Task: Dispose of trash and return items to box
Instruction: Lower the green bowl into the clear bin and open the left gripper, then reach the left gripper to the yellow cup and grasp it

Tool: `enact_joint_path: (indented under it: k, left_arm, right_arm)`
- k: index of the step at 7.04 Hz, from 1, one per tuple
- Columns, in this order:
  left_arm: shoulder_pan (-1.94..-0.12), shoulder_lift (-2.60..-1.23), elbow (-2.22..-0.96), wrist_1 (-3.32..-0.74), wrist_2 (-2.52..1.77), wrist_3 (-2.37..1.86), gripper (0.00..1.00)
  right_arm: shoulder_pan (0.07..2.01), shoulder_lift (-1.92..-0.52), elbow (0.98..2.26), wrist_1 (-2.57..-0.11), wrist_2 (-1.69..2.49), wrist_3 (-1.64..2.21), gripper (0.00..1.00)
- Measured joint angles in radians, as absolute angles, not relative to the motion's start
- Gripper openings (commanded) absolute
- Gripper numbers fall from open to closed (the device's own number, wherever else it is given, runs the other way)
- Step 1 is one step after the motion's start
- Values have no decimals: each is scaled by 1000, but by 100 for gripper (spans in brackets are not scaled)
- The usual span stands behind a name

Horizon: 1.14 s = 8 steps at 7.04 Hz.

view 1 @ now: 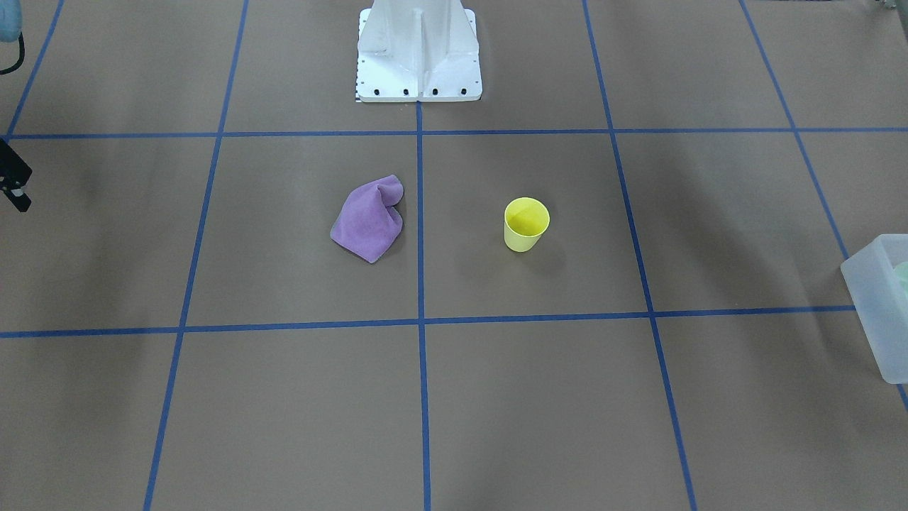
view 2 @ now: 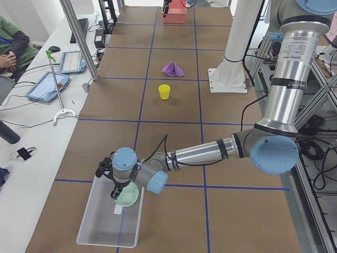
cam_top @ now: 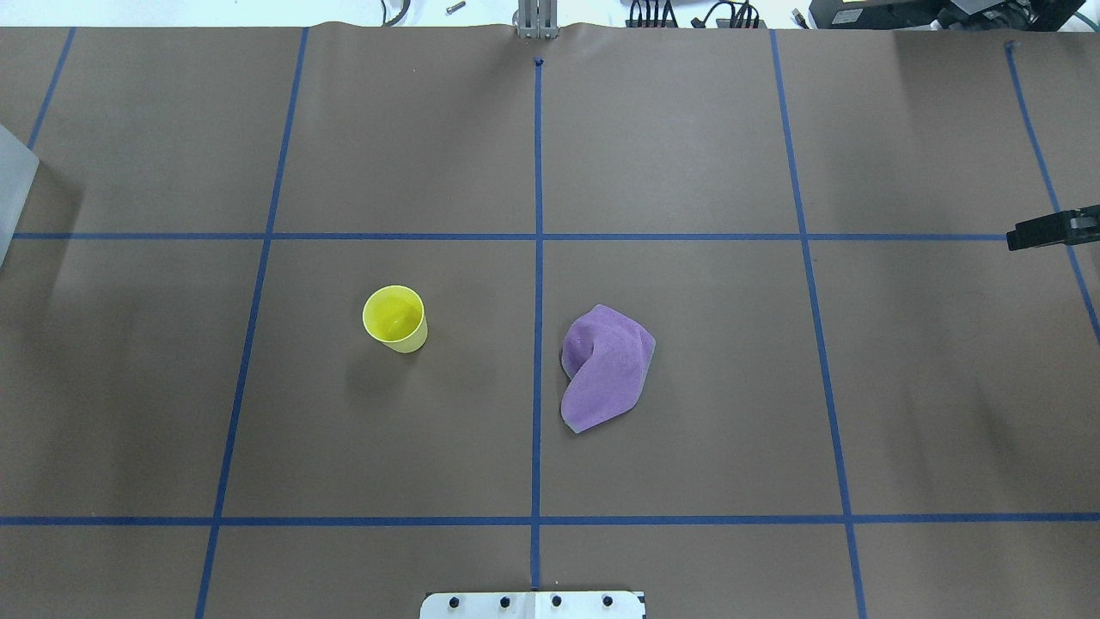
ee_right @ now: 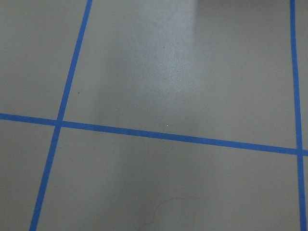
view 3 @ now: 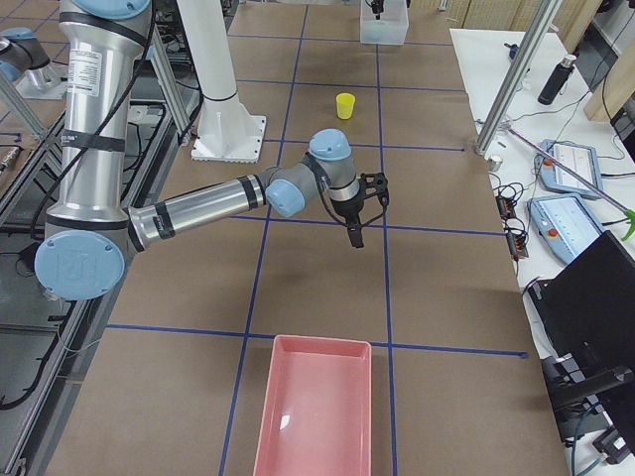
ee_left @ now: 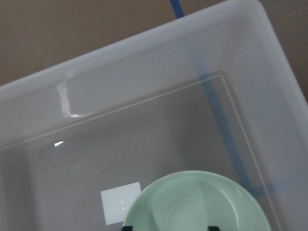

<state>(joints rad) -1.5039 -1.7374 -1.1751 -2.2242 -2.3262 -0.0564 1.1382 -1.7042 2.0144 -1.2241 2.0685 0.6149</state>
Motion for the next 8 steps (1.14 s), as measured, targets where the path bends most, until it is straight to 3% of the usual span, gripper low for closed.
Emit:
enact_joint_path:
  k: [2, 4, 6, 8]
  left_arm:
    - [-1540, -1708, -1509, -1911, -2407, -144, 99]
    - [-1358, -1660, -1808, -1818, -2320, -504, 99]
    - [-1024, -1692, -1970, -1806, -2128, -903, 99]
    - [-734, -1787, -1995, -1799, -1954, -1160, 99]
  right_arm:
    - [1138, -1705, 2014, -1224, 2069, 615, 100]
    - [1138, -1707, 2014, -1224, 2070, 617, 100]
    - [1138, -1708, 2014, -1224, 2070, 628, 100]
    - [1138, -1709, 2013, -1224, 2070, 630, 100]
